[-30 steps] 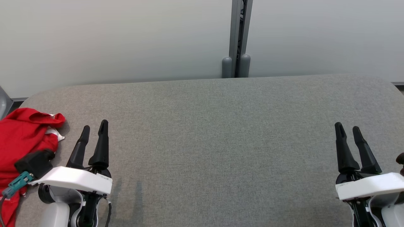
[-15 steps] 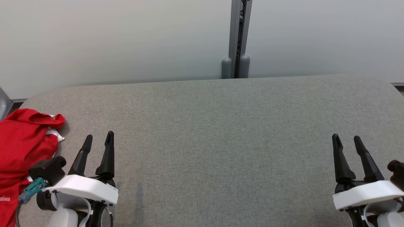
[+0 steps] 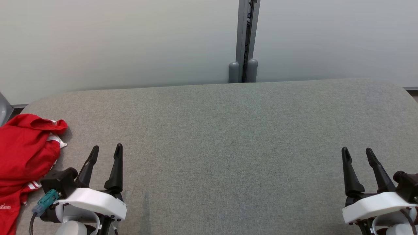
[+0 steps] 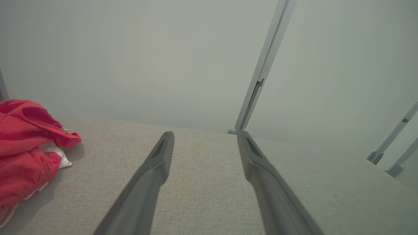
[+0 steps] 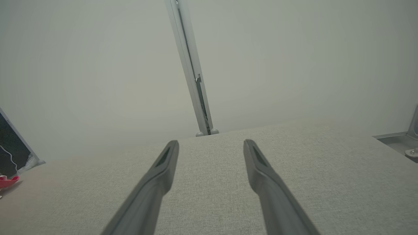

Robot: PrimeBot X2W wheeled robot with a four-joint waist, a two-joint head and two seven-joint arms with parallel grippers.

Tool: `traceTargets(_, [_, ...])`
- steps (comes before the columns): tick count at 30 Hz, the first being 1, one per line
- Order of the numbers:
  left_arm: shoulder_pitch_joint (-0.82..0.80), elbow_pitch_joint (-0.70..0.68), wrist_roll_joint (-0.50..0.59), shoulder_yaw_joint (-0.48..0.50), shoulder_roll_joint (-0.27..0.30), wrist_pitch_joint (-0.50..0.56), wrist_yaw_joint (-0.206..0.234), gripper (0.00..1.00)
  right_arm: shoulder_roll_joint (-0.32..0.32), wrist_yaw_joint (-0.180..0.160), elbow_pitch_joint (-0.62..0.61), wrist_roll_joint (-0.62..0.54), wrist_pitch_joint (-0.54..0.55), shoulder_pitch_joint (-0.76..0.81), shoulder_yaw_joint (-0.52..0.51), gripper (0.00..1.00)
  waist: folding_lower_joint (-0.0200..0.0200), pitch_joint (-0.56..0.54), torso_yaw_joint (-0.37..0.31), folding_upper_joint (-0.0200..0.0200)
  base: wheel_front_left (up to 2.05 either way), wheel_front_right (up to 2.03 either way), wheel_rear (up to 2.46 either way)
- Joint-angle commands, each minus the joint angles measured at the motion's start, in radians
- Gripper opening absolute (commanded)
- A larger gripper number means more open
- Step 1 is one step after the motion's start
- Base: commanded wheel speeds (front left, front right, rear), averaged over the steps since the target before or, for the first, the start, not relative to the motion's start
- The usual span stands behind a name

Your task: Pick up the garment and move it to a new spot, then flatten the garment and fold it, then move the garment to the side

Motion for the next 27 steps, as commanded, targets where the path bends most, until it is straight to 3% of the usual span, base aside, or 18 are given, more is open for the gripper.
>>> traceTargets(1, [-0.011, 0.002, 0.027, -0.004, 0.01, -0.012, 0.001, 1.0, -0.006, 0.004, -0.003, -0.033, -0.011, -0.002, -0.004, 1.0, 0.0, 0.0, 0.0, 0.0, 0.0, 0.0, 0.0])
traceTargets(27, [-0.009, 0.057, 0.158, 0.0, 0.006, -0.086, -0.002, 1.0, 0.002, 0.005, 0.016, -0.17, -0.017, 0.001, -0.01, 1.0, 0.0, 0.003, 0.002, 0.0, 0.0, 0.0, 0.0])
